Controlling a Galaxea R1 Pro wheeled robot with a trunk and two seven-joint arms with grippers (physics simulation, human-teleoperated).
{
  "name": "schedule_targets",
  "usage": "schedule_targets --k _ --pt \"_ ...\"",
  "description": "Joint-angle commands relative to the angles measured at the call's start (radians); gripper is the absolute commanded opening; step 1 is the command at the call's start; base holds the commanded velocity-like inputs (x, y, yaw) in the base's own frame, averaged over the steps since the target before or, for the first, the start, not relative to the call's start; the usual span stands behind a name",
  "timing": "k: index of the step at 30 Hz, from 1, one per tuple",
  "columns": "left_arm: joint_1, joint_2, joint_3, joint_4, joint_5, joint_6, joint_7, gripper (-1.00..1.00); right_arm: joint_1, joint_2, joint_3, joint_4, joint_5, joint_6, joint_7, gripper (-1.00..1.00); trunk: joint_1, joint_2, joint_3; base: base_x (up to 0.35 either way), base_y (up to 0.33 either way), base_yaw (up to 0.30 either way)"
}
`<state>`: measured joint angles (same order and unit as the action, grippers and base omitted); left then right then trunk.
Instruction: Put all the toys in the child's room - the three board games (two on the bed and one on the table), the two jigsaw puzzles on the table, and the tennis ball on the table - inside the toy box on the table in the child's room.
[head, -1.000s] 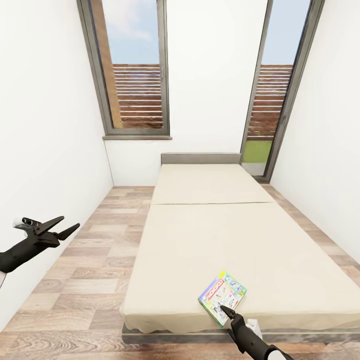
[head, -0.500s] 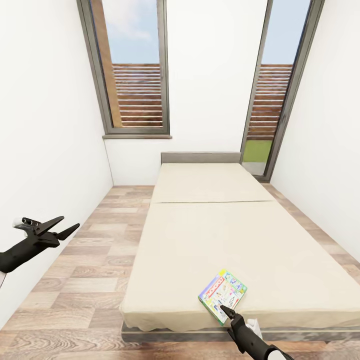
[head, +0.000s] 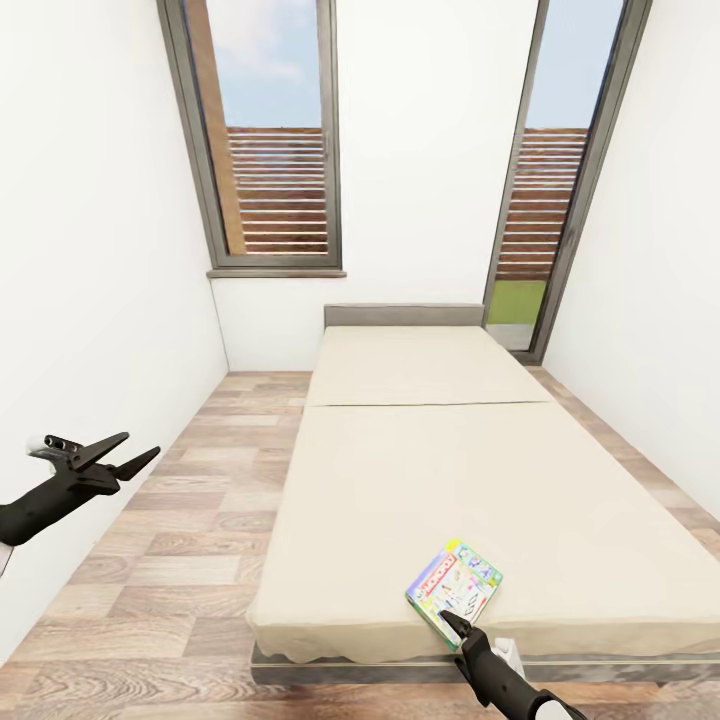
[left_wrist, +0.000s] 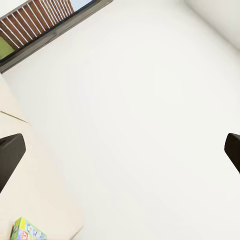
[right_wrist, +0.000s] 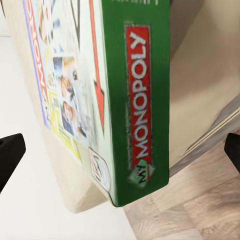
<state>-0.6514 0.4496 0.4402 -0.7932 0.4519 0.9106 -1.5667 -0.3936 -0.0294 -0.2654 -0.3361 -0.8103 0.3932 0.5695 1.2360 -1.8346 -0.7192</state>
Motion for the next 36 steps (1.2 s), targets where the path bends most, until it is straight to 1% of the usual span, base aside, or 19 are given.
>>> schedule_targets --k 1,11,17,24,25,36 --pt "-0.001 0.000 0.000 0.000 -0.001 0.011 -0.004 1.00 -0.001 0.000 -0.005 0.000 -0.006 0.009 0.001 1.00 0.000 0.000 -0.001 0.000 0.016 0.000" --pt "-0.001 0.000 0.000 0.000 -0.001 0.010 -0.004 1.00 -0.001 0.000 -0.005 0.000 -0.006 0.008 0.001 1.00 0.000 0.000 -0.001 0.003 0.005 0.000" --pt "-0.001 0.000 0.000 0.000 -0.001 0.010 -0.004 1.00 -0.001 0.000 -0.005 0.000 -0.006 0.008 0.001 1.00 0.000 0.000 -0.001 0.133 0.000 0.000" --pt "-0.001 -0.002 0.000 0.000 -0.001 0.010 -0.004 1.00 -0.001 0.000 -0.005 0.000 -0.006 0.007 0.001 1.00 0.000 0.000 -0.001 0.032 0.000 0.000" --pt "-0.001 -0.002 0.000 0.000 -0.001 0.010 -0.004 1.00 -0.001 0.000 -0.005 0.000 -0.006 0.007 0.001 -1.00 0.000 0.000 -0.001 0.008 0.000 0.000" --pt "-0.001 -0.003 0.000 0.000 -0.001 0.010 -0.004 1.00 -0.001 0.000 -0.005 0.000 -0.007 0.007 0.004 -1.00 0.000 0.000 -0.001 0.001 0.000 0.000"
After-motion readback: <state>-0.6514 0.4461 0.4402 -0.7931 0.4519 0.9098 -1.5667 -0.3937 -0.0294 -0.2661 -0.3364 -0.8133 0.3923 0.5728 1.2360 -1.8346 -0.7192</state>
